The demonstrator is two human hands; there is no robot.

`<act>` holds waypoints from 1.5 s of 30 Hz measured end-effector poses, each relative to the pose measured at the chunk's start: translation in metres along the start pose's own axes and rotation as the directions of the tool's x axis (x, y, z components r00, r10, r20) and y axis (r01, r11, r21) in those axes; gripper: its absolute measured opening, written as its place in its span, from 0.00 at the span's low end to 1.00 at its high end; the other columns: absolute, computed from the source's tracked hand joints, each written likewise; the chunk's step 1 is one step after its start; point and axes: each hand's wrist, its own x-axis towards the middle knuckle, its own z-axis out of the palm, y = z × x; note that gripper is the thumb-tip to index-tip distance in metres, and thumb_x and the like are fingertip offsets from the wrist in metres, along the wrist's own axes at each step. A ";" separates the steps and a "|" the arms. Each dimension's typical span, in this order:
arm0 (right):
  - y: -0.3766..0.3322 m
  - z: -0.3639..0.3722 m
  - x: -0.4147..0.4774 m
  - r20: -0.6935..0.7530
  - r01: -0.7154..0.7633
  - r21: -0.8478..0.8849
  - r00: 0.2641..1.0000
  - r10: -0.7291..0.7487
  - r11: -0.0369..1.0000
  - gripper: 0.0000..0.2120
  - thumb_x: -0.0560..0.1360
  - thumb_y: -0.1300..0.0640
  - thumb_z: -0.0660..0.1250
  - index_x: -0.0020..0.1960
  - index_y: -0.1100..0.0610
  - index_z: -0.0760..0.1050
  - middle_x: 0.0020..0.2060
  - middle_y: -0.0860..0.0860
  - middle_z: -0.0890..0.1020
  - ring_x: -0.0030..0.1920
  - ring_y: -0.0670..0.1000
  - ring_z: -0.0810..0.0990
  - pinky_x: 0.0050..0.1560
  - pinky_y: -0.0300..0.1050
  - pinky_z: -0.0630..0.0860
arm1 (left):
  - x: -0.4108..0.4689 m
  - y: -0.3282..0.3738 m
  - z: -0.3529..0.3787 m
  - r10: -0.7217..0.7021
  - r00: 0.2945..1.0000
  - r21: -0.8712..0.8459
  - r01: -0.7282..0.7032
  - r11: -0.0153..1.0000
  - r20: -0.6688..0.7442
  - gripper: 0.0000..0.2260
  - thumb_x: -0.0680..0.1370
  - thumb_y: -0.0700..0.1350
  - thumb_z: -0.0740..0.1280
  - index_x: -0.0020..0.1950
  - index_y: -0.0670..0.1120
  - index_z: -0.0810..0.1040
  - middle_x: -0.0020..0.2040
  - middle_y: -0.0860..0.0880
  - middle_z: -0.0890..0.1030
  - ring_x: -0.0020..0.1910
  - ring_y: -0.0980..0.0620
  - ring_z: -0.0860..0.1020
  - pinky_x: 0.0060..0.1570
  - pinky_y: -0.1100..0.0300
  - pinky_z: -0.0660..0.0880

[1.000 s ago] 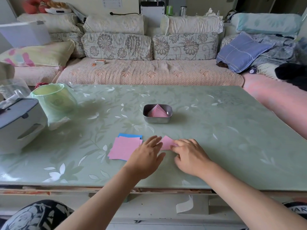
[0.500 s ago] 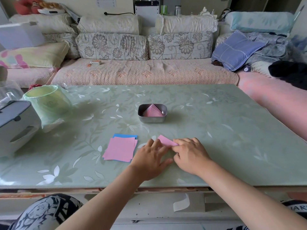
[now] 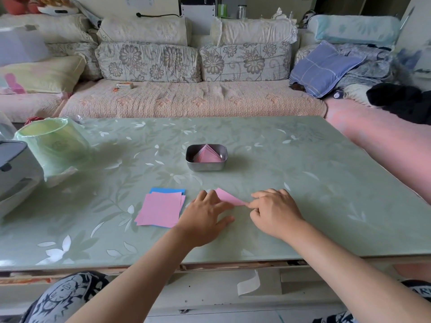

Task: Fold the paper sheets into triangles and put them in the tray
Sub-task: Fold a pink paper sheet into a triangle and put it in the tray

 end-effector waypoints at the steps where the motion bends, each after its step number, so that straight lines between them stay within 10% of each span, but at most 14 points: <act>1: 0.000 0.000 0.001 -0.010 -0.001 -0.003 1.000 0.001 1.000 0.19 0.73 0.51 0.60 0.58 0.42 0.82 0.62 0.44 0.80 0.62 0.51 0.76 0.60 0.46 0.67 | 0.002 -0.002 -0.001 0.001 1.000 -0.034 -0.001 0.999 -0.006 0.19 0.81 0.62 0.57 0.70 0.59 0.72 0.59 0.51 0.70 0.61 0.49 0.66 0.61 0.53 0.69; 18: 0.000 0.001 0.044 0.016 0.079 0.248 0.996 -0.086 0.965 0.21 0.72 0.38 0.69 0.62 0.44 0.80 0.57 0.46 0.78 0.60 0.50 0.73 0.61 0.45 0.68 | 0.041 -0.035 -0.007 0.088 0.996 -0.022 -0.089 0.996 -0.009 0.22 0.79 0.58 0.64 0.72 0.55 0.71 0.65 0.55 0.76 0.62 0.50 0.70 0.60 0.52 0.71; 26: 0.001 0.005 0.058 -0.111 0.236 0.274 0.971 -0.213 0.932 0.08 0.76 0.48 0.71 0.53 0.48 0.84 0.45 0.46 0.82 0.48 0.52 0.79 0.51 0.48 0.74 | 0.048 -0.036 -0.014 0.137 0.987 0.053 -0.133 0.990 -0.081 0.17 0.84 0.57 0.52 0.59 0.55 0.80 0.50 0.56 0.82 0.50 0.49 0.76 0.46 0.54 0.74; 32: 0.002 0.003 0.062 -0.228 0.266 0.349 0.954 -0.194 0.899 0.03 0.76 0.53 0.73 0.46 0.49 0.86 0.40 0.45 0.83 0.42 0.52 0.80 0.47 0.51 0.75 | 0.049 -0.033 -0.028 0.061 0.959 -0.062 -0.081 0.995 -0.275 0.07 0.77 0.55 0.69 0.51 0.55 0.83 0.41 0.56 0.84 0.43 0.51 0.80 0.38 0.60 0.70; 45: -0.014 -0.010 0.060 -0.275 0.219 0.667 0.961 -0.038 0.712 0.06 0.72 0.57 0.72 0.41 0.46 0.82 0.38 0.37 0.84 0.43 0.41 0.82 0.45 0.32 0.75 | 0.043 -0.033 -0.038 -0.082 0.951 -0.221 0.015 0.975 -0.297 0.02 0.76 0.52 0.70 0.45 0.57 0.83 0.38 0.60 0.81 0.38 0.57 0.76 0.32 0.66 0.68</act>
